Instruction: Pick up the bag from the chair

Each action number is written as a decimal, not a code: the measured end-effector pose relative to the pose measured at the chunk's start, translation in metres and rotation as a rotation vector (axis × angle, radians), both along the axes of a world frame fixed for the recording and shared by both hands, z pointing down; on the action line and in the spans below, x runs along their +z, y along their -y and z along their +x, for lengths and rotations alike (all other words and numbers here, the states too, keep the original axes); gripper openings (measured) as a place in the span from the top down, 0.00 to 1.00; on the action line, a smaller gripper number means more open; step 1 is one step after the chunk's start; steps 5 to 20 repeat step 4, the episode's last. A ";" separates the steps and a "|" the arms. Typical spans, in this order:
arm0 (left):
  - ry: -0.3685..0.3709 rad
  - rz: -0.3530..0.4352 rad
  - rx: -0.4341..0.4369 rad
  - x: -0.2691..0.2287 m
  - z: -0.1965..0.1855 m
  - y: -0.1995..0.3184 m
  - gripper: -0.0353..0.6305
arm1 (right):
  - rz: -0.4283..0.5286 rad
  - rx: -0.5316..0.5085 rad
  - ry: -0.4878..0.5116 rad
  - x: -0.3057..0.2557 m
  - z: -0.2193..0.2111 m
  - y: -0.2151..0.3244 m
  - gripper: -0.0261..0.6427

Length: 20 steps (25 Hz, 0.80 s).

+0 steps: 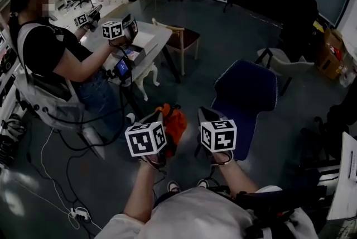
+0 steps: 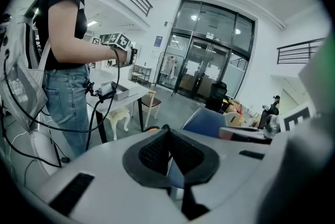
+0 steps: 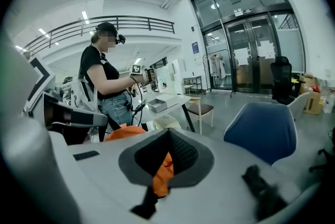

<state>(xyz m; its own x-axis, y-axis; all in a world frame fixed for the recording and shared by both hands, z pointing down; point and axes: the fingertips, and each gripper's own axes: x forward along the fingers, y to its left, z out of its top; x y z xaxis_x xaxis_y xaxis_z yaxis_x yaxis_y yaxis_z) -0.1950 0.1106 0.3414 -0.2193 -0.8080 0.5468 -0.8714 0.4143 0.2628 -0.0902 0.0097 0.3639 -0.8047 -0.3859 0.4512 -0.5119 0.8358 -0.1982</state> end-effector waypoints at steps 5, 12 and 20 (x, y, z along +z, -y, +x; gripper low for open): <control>-0.001 -0.003 0.002 0.003 0.001 -0.002 0.92 | 0.012 0.006 -0.005 -0.001 0.004 0.000 0.92; -0.001 -0.003 0.002 0.003 0.001 -0.002 0.92 | 0.012 0.006 -0.005 -0.001 0.004 0.000 0.92; -0.001 -0.003 0.002 0.003 0.001 -0.002 0.92 | 0.012 0.006 -0.005 -0.001 0.004 0.000 0.92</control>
